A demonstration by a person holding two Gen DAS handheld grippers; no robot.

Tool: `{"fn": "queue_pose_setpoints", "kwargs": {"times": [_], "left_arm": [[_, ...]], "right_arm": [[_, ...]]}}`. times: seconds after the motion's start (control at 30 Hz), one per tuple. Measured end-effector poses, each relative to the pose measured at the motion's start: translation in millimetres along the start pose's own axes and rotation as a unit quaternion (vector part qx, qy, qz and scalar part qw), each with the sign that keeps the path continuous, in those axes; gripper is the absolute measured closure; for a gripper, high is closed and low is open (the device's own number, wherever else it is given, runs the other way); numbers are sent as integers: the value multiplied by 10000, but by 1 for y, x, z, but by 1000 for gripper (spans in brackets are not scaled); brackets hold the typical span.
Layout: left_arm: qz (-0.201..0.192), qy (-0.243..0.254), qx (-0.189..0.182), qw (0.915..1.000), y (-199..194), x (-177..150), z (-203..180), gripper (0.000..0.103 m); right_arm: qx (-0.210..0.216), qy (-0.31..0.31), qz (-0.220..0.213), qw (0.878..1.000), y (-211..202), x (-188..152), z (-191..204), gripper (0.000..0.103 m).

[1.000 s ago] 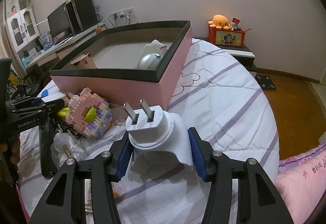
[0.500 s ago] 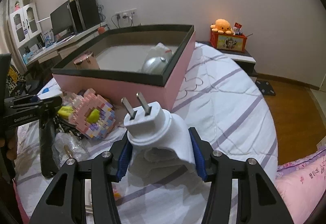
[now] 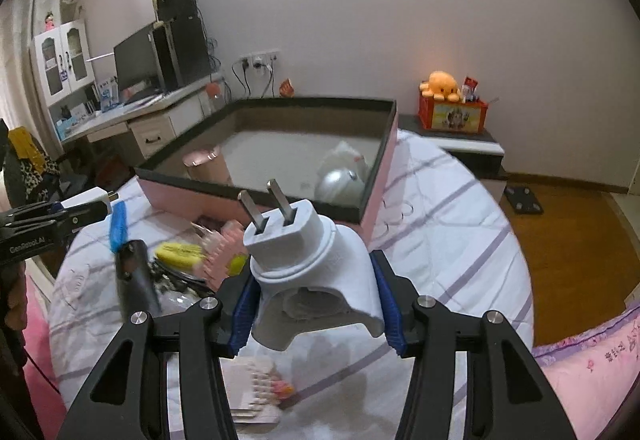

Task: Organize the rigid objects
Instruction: 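Lift the charger cube with the left gripper while the right gripper lifts the plug adapter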

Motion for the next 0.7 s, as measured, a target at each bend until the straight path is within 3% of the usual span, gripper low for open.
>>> {"fn": "queue_pose_setpoints", "kwargs": {"times": [0.43,0.7], "left_arm": [[-1246,-60,93,9921,-105,27,4,62],[-1443,98,110,9894,-128,36,-2,62]], "right_arm": [[254,-612,-1293,9894,-93,48,63,50],[360,-848,-1487,9846,-109,64,83,50]]}}
Point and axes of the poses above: each gripper's, at about its wrist camera, not at the fingertips, and y roughly the way its jaws point, z to its left, x to its top, the point moved 2 cm from there along y, roughly the way its jaws point
